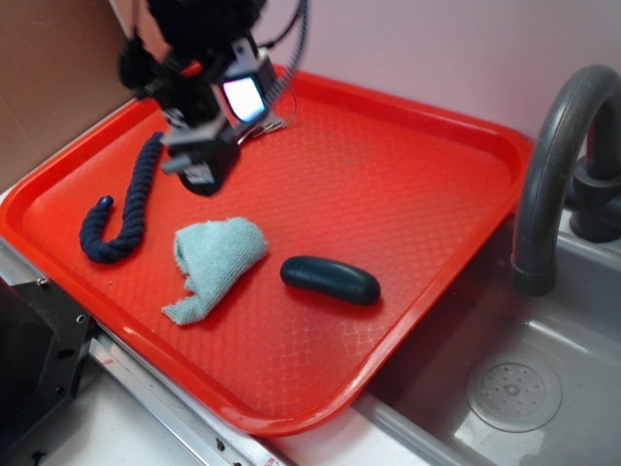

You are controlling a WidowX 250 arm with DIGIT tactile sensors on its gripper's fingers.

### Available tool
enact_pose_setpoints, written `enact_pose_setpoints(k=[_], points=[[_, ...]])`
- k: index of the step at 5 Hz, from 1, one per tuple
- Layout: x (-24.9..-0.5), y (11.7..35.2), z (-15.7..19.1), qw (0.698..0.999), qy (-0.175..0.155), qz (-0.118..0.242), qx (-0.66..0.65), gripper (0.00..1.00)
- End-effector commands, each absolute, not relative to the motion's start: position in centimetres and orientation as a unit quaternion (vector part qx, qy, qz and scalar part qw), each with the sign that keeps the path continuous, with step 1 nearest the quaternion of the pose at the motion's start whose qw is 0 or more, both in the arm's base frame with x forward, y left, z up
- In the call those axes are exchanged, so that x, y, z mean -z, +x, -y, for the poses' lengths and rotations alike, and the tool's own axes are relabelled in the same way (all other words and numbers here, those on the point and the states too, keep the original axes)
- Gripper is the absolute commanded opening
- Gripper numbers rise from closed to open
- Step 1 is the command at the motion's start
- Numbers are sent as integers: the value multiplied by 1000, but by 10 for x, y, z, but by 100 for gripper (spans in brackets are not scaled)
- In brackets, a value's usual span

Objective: Grab the plastic pickle.

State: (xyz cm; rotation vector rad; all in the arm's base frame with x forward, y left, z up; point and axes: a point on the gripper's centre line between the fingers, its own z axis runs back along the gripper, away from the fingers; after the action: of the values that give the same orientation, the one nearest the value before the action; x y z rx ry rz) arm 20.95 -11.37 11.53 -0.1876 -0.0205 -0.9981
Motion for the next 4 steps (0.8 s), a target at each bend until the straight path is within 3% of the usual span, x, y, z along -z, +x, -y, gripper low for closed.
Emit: enact_pose_setpoints(k=[1, 4], points=[[-98, 215, 138, 846, -62, 12, 529, 100], [-39, 209, 154, 833, -7, -48, 551, 100]])
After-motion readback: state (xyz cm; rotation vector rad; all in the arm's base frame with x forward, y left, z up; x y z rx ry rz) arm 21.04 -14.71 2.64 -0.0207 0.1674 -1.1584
